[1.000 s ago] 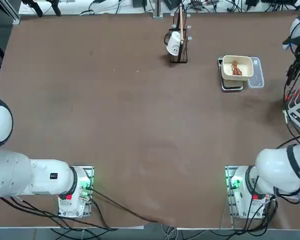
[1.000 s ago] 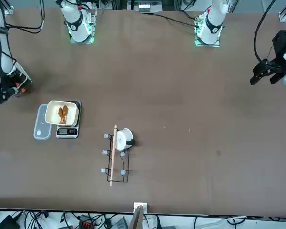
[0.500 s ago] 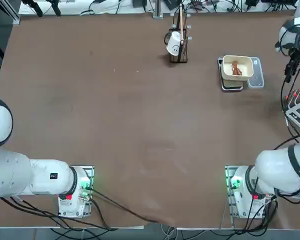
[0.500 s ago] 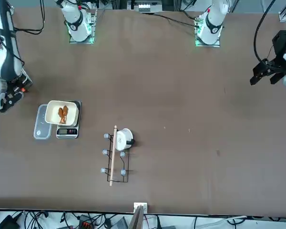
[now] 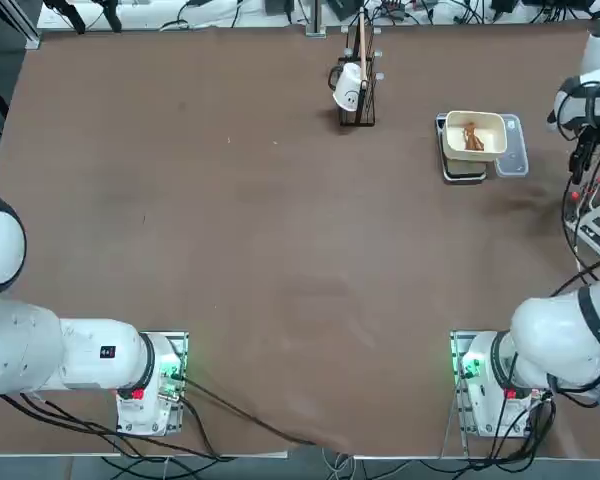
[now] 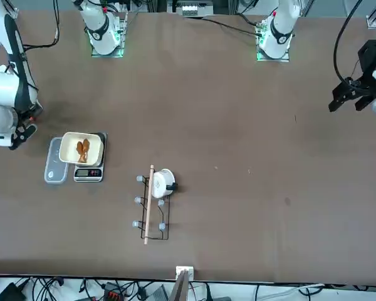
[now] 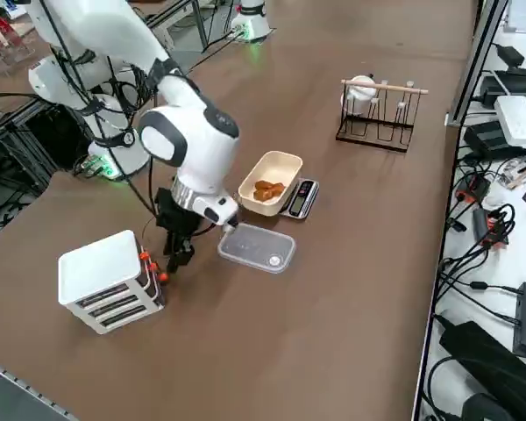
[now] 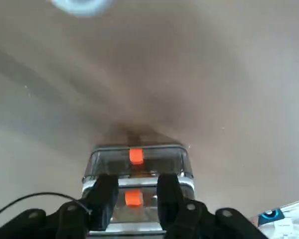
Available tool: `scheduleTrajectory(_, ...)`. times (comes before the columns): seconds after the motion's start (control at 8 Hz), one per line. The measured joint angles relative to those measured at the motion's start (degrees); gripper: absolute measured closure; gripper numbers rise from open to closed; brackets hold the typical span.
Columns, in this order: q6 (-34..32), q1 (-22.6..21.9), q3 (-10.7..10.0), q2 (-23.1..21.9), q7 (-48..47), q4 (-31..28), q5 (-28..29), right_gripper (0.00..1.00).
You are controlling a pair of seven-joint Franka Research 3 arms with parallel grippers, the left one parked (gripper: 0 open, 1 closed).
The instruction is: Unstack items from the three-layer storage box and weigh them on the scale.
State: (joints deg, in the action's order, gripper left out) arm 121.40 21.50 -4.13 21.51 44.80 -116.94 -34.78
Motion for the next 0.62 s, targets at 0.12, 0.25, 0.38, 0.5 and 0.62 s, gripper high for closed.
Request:
scheduleTrajectory(0.12,0.0,0.8,0.0,0.0,0.0,-0.4,-0.1,0.49)
scheduleTrajectory(0.25,0.0,1.4,-0.1,0.0,0.0,-0.8,-0.2,0.5)
scheduleTrajectory(0.38,0.0,1.8,-0.1,0.0,0.0,-1.2,-0.4,0.51)
scheduleTrajectory(0.5,0.0,2.0,-0.1,0.0,0.0,-1.5,-0.8,0.51)
scheduleTrajectory(0.62,0.2,2.2,-0.1,0.0,0.0,-1.7,-1.0,0.51)
